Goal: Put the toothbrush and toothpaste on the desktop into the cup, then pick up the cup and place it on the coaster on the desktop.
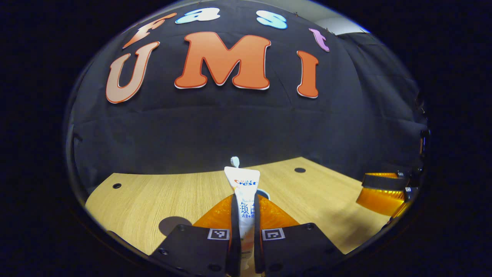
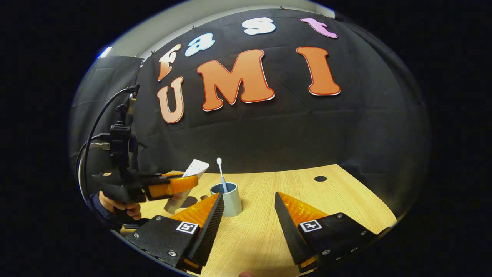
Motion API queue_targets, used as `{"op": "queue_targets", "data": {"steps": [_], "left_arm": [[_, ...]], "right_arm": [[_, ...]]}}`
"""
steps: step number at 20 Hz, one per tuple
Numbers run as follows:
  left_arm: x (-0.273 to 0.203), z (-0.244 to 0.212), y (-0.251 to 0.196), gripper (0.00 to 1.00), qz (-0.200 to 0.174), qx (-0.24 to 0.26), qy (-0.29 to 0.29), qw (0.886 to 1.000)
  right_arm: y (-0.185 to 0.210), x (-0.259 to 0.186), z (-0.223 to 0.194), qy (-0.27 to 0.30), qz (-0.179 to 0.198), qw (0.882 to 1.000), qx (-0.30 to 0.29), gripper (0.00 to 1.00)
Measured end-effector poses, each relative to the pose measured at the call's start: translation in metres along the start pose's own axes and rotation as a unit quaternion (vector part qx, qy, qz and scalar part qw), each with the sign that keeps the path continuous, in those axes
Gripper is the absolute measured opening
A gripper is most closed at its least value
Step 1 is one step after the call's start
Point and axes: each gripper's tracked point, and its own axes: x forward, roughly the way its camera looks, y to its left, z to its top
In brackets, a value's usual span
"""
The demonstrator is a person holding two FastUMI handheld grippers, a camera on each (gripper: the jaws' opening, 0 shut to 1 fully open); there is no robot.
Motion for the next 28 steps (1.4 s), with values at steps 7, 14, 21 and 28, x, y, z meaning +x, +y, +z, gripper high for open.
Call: {"op": "queue_targets", "data": {"steps": [7, 14, 21, 28], "left_arm": [[0.038, 0.047, 0.001, 0.16, -0.002, -0.06, -0.115, 0.992], [0.075, 0.064, 0.011, 0.16, 0.013, -0.128, -0.177, 0.976], [0.102, 0.064, 0.016, 0.16, 0.055, -0.158, -0.204, 0.965], [0.111, 0.055, 0.008, 0.17, 0.076, -0.147, -0.202, 0.965]], "right_arm": [[0.003, -0.01, -0.005, -0.004, 0.012, 1.0, -0.01, 0.83], [0.001, -0.011, -0.018, 0.002, 0.016, 1.0, 0.013, 0.83], [-0.019, -0.017, -0.025, 0.007, 0.008, 1.0, 0.026, 0.83], [-0.028, -0.017, -0.033, 0.01, 0.007, 0.999, 0.042, 0.84]]}}
